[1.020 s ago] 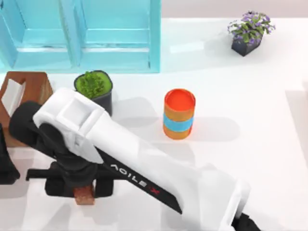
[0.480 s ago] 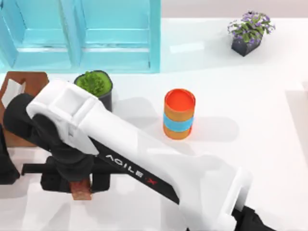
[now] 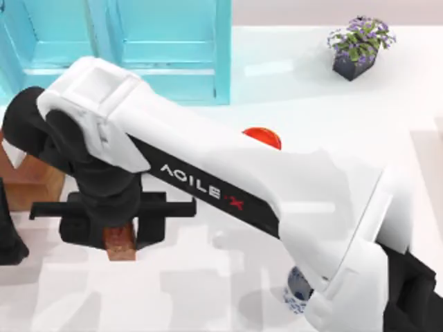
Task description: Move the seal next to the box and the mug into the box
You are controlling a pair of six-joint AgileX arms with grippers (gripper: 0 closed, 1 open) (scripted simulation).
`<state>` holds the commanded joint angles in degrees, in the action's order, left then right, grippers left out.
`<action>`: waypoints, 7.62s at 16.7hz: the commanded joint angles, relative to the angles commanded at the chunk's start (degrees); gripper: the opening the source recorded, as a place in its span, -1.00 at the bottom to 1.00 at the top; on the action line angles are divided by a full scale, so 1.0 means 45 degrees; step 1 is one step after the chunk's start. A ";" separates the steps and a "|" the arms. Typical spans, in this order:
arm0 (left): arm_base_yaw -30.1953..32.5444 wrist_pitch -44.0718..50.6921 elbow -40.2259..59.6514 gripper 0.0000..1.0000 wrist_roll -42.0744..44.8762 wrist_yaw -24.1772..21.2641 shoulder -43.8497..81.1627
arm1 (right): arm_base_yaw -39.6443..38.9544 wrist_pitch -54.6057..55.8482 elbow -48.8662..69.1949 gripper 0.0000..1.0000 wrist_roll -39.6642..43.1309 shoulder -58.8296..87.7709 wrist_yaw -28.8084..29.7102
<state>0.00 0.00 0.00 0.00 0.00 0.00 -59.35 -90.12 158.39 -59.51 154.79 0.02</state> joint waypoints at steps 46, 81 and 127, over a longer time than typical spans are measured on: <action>0.0000 0.0000 0.0000 1.00 0.0000 0.0000 0.0000 | 1.1159 0.4044 -1.4518 -1.00 1.1171 -0.9974 -0.0113; 0.0000 0.0000 0.0000 1.00 0.0000 0.0000 0.0000 | 1.1134 0.6771 -1.6791 1.00 1.1141 -0.9569 -0.0124; 0.0000 0.0000 0.0000 1.00 0.0000 0.0000 0.0000 | 0.3077 0.5310 -1.8971 1.00 0.2960 -1.2881 -0.0009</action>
<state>0.00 0.00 0.00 0.00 0.00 0.00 -45.51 -66.22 73.02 -46.19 96.83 -0.02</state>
